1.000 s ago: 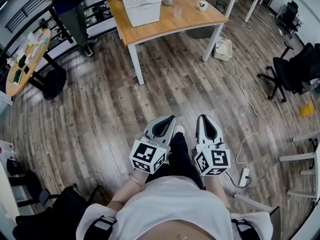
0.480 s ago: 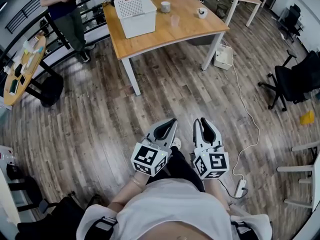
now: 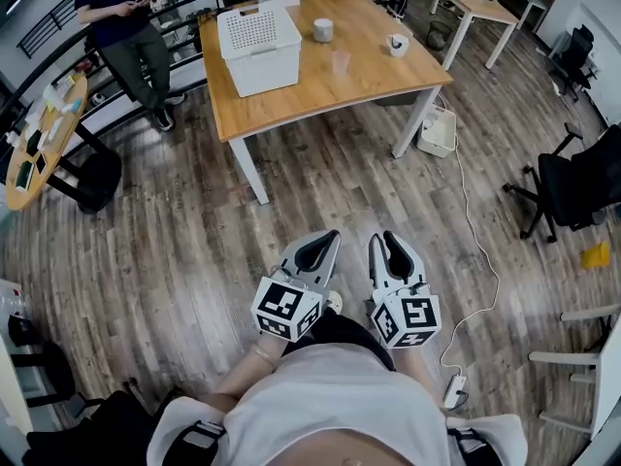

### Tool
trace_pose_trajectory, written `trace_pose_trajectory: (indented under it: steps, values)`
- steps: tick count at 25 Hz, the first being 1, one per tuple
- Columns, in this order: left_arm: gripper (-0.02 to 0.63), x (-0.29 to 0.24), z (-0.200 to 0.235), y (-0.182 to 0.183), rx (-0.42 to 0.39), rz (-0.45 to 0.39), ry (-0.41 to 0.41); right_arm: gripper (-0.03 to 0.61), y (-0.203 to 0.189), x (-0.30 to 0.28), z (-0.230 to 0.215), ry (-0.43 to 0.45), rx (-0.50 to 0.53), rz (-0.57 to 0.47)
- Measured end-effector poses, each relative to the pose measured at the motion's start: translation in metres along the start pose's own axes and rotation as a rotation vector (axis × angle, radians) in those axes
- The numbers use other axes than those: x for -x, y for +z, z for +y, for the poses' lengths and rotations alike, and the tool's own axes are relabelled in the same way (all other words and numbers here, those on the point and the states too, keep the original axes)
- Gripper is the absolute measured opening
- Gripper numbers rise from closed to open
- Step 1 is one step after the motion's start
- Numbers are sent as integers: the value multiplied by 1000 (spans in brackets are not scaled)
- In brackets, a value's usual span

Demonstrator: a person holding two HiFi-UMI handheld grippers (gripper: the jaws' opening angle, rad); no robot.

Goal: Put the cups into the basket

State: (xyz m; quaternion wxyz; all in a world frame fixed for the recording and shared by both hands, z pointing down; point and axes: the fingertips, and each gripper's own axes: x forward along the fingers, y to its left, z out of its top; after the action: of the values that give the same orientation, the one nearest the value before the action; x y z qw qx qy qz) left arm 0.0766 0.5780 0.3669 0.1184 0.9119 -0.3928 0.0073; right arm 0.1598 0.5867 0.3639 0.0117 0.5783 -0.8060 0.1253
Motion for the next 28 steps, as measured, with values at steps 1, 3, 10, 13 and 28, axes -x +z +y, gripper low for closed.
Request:
trace_pose_trajectory:
  steps: [1,3,10,13,28]
  values:
    - [8,-7,4,2,-1,-4,7,77,2,-8,-4,8,3,-2]
    - [8,-21,10,4,-4,-13,16,77,5,-21,-13,21,8,-8]
    - [8,-55,28,1,0,-13,45,77,10,-56,-30,61,29,-12]
    - [8,-65,31,-1,3,-11,46,77,11,-61,-38,55,36,-16]
    - [8,-81,36,6,17,-16,74,77,17,-72,-47,82,-25,-40]
